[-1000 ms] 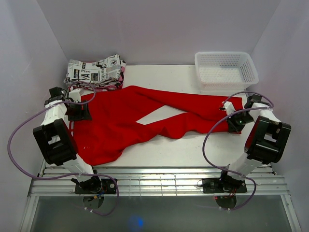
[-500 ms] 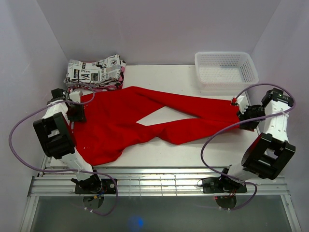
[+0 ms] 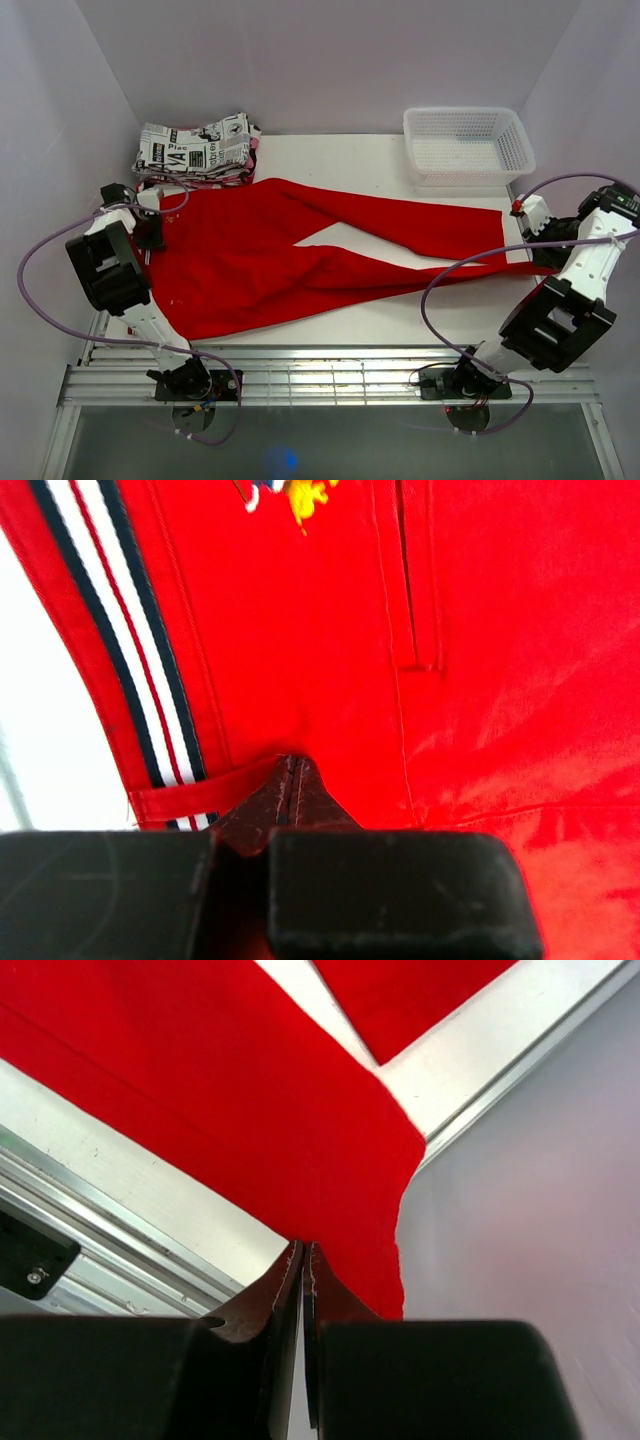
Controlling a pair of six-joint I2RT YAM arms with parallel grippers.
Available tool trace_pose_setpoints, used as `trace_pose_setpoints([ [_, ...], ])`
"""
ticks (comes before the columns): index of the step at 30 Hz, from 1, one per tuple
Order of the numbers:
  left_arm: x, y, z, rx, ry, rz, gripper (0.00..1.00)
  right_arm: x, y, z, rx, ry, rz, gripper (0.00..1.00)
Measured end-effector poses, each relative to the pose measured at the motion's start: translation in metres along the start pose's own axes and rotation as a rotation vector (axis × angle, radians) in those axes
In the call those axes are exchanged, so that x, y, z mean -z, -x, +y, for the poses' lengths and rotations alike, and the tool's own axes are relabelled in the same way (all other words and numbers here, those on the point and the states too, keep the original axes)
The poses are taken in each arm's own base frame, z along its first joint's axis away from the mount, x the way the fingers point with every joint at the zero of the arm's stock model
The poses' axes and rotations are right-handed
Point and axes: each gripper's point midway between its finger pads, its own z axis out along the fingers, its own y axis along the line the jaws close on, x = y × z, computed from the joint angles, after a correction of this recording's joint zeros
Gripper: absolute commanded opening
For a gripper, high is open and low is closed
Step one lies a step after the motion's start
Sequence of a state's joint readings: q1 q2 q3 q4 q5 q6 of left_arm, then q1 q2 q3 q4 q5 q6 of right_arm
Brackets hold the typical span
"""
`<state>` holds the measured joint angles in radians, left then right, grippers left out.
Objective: Fold and stack the trousers
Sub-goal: Flatten the trousers out
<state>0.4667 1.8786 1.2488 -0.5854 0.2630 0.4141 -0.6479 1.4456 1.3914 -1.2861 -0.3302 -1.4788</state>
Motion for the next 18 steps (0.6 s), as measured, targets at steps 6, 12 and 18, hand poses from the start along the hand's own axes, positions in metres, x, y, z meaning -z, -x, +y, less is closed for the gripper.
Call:
trace_pose_setpoints([
  [6, 0.005, 0.035, 0.019, -0.048, 0.038, -0.071, 0.19, -0.034, -0.02, 0.0, -0.07, 0.113, 0.081, 0.08],
  [12, 0.023, 0.064, 0.023, -0.099, 0.043, -0.152, 0.63, -0.1, -0.044, 0.026, -0.163, 0.253, 0.193, 0.08],
  [18, 0.081, 0.035, -0.019, -0.189, -0.016, -0.198, 0.66, -0.134, -0.022, 0.013, -0.19, 0.195, 0.204, 0.08],
])
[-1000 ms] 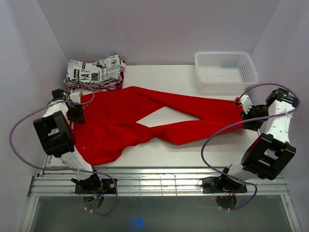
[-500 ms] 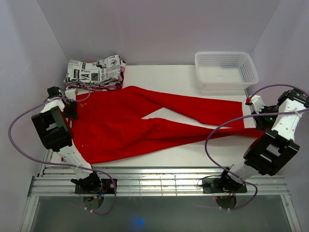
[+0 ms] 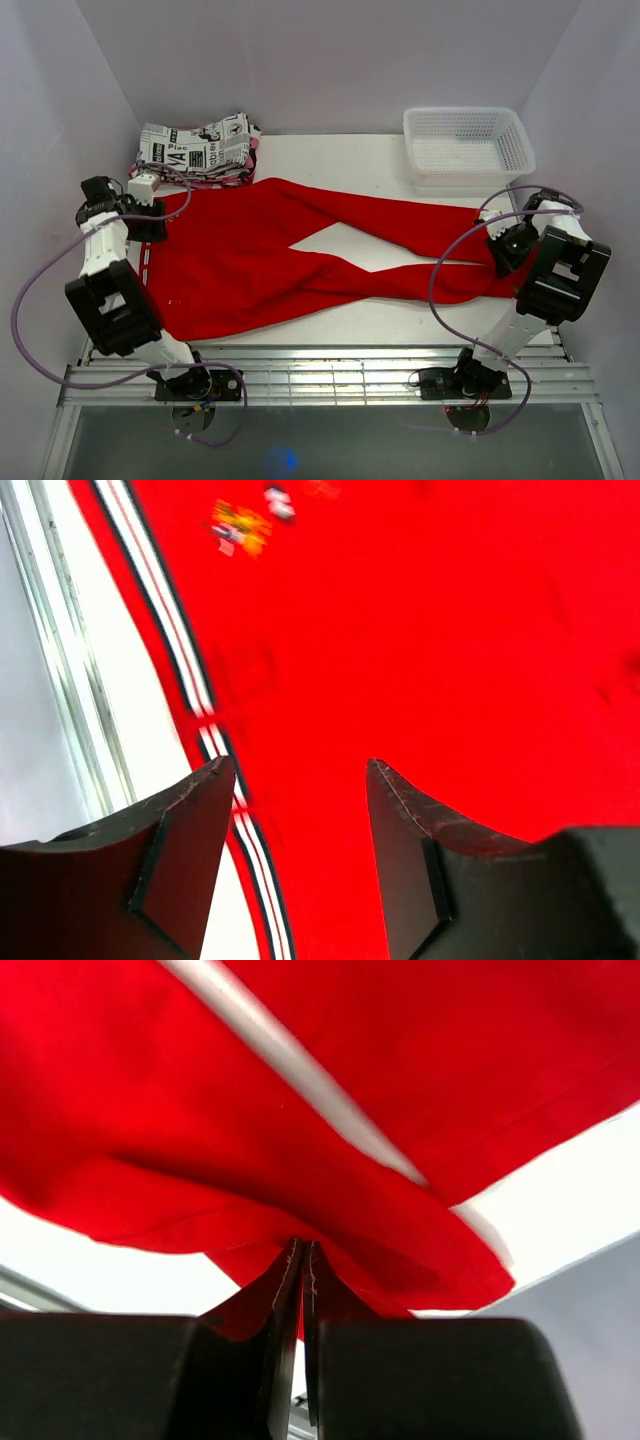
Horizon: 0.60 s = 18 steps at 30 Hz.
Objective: Fold and stack the trousers
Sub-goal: Flatten the trousers out
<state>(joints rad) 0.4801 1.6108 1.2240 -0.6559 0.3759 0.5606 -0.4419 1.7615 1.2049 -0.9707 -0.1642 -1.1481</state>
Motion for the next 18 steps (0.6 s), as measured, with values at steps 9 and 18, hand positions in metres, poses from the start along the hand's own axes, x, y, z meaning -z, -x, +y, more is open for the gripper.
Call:
trace_pose_setpoints([
  [9, 0.02, -0.096, -0.055, -0.096, -0.086, 0.175, 0.4, 0.05, 0.042, -0.039, 0.019, -0.181, -0.08, 0.08],
  [18, -0.013, -0.142, -0.04, -0.023, -0.117, 0.411, 0.12, 0.1, 0.014, -0.029, 0.065, -0.282, -0.016, 0.08],
])
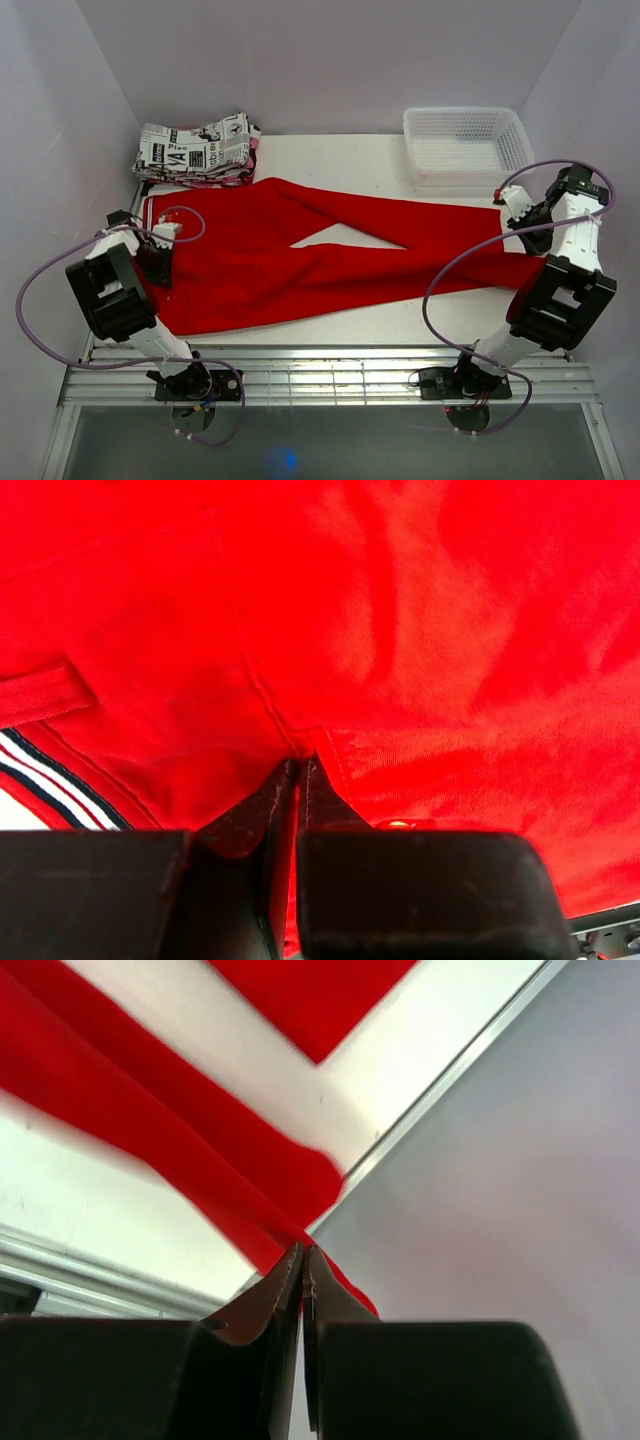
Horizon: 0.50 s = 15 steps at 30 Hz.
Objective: Fold and stack the trousers
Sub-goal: Flatten the trousers out
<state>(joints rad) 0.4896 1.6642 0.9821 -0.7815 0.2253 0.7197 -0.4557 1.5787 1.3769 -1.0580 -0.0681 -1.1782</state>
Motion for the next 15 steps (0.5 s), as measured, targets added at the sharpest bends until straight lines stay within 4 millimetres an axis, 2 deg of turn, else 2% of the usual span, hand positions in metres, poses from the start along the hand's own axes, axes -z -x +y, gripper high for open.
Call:
trace_pose_setpoints([
  [2, -0.001, 0.004, 0.012, 0.02, -0.005, 0.019, 0.11, 0.003, -0.01, 0.002, -0.005, 0.012, 0.03, 0.08],
  [5, 0.0, 0.015, 0.043, 0.047, 0.027, 0.017, 0.11, 0.004, -0.02, 0.007, -0.017, 0.046, 0.064, 0.08],
  [8, 0.001, 0.025, 0.074, 0.049, 0.088, 0.01, 0.15, -0.004, -0.016, 0.002, -0.023, 0.083, 0.081, 0.08],
  [10, 0.002, 0.029, 0.088, 0.044, 0.117, 0.003, 0.22, -0.023, -0.01, 0.002, -0.022, 0.127, 0.097, 0.08],
  [12, 0.002, 0.033, 0.093, 0.033, 0.132, -0.007, 0.29, -0.051, -0.005, 0.006, -0.02, 0.179, 0.117, 0.08],
  [13, 0.002, 0.033, 0.094, 0.028, 0.134, -0.009, 0.38, -0.066, -0.004, 0.01, -0.023, 0.197, 0.127, 0.08],
  [15, 0.003, 0.034, 0.097, 0.018, 0.148, -0.016, 0.46, -0.089, -0.003, 0.02, -0.028, 0.223, 0.144, 0.12],
])
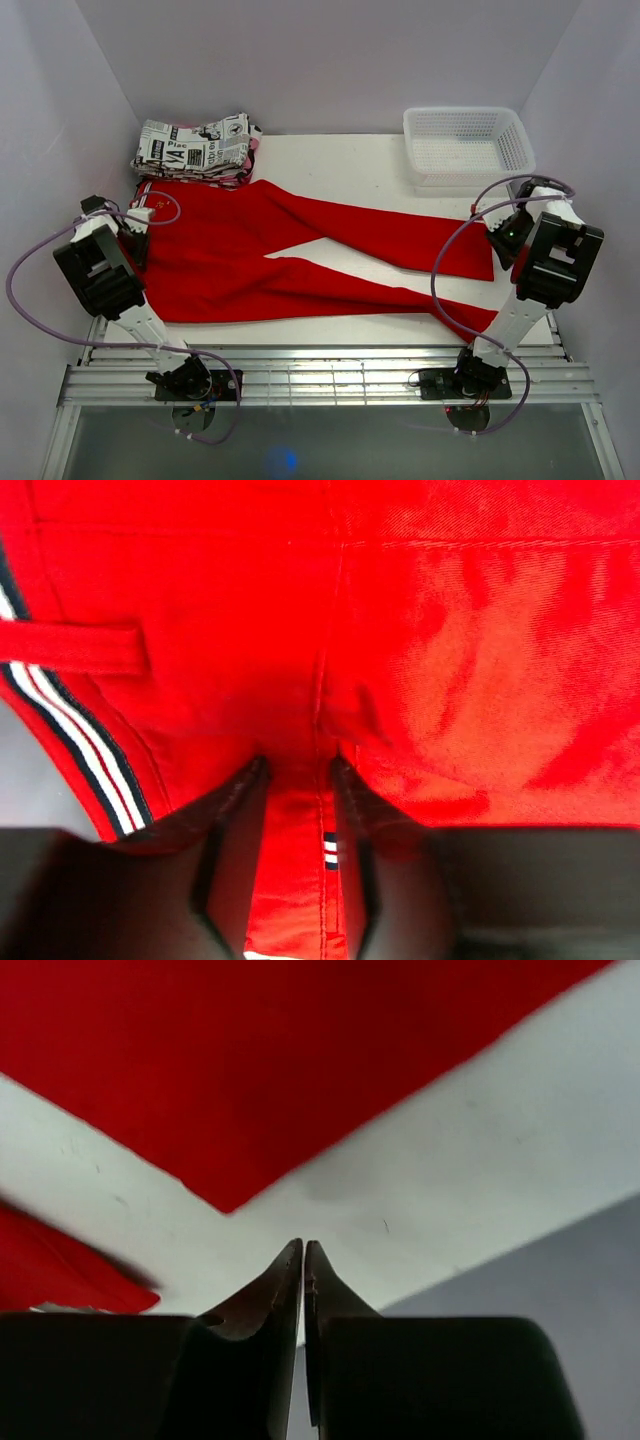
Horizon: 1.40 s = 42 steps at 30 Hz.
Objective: Fold and stack the trousers
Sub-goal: Flatten the trousers out
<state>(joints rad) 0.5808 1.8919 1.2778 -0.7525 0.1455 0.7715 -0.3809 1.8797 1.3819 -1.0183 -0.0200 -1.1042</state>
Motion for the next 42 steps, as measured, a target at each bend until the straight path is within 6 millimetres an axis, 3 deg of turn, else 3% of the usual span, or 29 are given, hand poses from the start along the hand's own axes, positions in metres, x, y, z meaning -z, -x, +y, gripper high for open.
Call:
trace_pose_setpoints([
  [2, 0.002, 0.001, 0.0, 0.001, 0.007, -0.021, 0.57, -0.015, 0.004, 0.005, -0.014, 0.017, 0.009, 0.22],
  [3, 0.002, 0.001, 0.0, -0.003, 0.013, -0.031, 0.59, -0.017, 0.009, 0.006, -0.026, 0.013, 0.002, 0.39],
  [4, 0.003, 0.001, -0.001, -0.001, 0.018, -0.04, 0.62, -0.017, 0.012, 0.005, -0.038, 0.006, -0.011, 0.5],
  [6, 0.006, -0.001, -0.005, 0.005, 0.018, -0.054, 0.64, -0.008, 0.019, 0.001, -0.051, -0.016, -0.049, 0.71],
  [8, 0.011, -0.003, -0.013, 0.011, 0.003, -0.07, 0.65, 0.009, 0.02, 0.0, -0.052, -0.029, -0.104, 0.78],
  [11, 0.017, -0.004, -0.024, 0.016, -0.021, -0.091, 0.65, 0.046, 0.001, 0.001, -0.026, -0.064, -0.187, 0.8],
  [14, 0.021, 0.0, -0.029, 0.02, -0.036, -0.116, 0.65, 0.076, -0.042, 0.012, 0.023, -0.13, -0.219, 0.8],
  [16, 0.022, 0.002, -0.032, 0.025, -0.05, -0.126, 0.65, 0.077, -0.074, 0.031, 0.058, -0.139, -0.208, 0.8],
  [19, 0.023, 0.001, -0.037, 0.037, -0.07, -0.123, 0.65, 0.052, -0.106, 0.071, 0.154, -0.04, -0.197, 0.81],
  [22, 0.024, -0.001, -0.041, 0.047, -0.086, -0.116, 0.65, 0.032, -0.113, 0.1, 0.237, 0.063, -0.211, 0.81],
  [31, 0.025, -0.002, -0.041, 0.05, -0.091, -0.109, 0.66, 0.0, -0.135, 0.184, 0.361, 0.172, -0.124, 0.76],
  [42, 0.027, -0.001, -0.041, 0.052, -0.088, -0.107, 0.66, 0.002, -0.14, 0.17, 0.376, 0.03, -0.067, 0.78],
])
